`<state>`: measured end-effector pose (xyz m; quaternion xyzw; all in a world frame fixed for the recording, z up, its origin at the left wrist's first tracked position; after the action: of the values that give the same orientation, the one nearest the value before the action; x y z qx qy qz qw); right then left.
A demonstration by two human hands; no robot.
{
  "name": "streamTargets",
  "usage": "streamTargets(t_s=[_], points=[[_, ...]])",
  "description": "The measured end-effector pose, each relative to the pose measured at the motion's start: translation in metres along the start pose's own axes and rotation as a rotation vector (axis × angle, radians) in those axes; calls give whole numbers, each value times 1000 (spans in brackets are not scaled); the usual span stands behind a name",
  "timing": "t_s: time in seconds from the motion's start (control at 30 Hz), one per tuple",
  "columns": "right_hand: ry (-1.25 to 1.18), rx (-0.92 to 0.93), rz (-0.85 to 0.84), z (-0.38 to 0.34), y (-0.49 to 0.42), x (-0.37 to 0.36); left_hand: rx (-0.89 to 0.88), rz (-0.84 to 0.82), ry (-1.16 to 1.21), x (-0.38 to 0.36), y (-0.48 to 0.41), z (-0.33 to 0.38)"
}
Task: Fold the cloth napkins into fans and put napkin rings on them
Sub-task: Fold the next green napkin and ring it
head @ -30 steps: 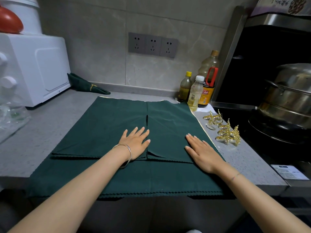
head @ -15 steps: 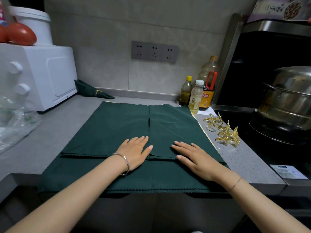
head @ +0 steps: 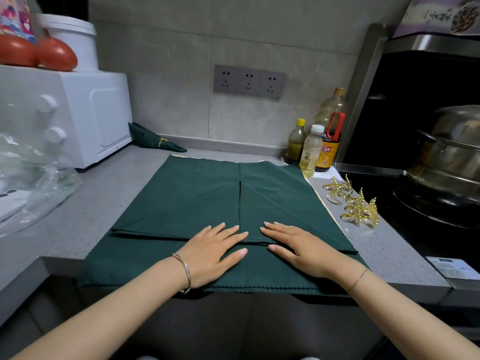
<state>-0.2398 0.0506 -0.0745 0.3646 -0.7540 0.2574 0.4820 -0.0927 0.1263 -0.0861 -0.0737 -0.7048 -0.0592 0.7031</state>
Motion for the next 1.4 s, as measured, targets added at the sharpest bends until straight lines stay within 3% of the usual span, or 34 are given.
streamTargets(t_s=[0.47,0.67,0.83,0.93,1.03,1.2,1.4], points=[[132,38,43,3,5,14,-73,-3,-34,-1,5,2],[229,-52,44,35,35,56,-85,33,-62,-2,8,2],[-117,-161,168,61,39,116,-94,45,-41,-1,10,2],[-459,-132,284,56,20,142,-93,56,-14,0,9,1],[-640,-78,414,48,-19,152,-96,68,4,1,10,1],[-857,-47,433,40,-106,121,-79,58,40,3,11,0],[-1030,-188,410,59,-160,60,-71,36,75,1,11,-2]])
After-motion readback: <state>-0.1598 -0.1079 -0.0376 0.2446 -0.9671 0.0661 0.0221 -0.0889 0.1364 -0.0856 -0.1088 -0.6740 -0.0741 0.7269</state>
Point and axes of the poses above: each hand's wrist, its own y-axis away from the middle knuckle, its own x-axis out of the back of the hand, z = x × y, the point moved 8 cm from there along -y, towards the middle knuckle, and after that the axes turned 13 degrees about -y, right-handed, at the moved point
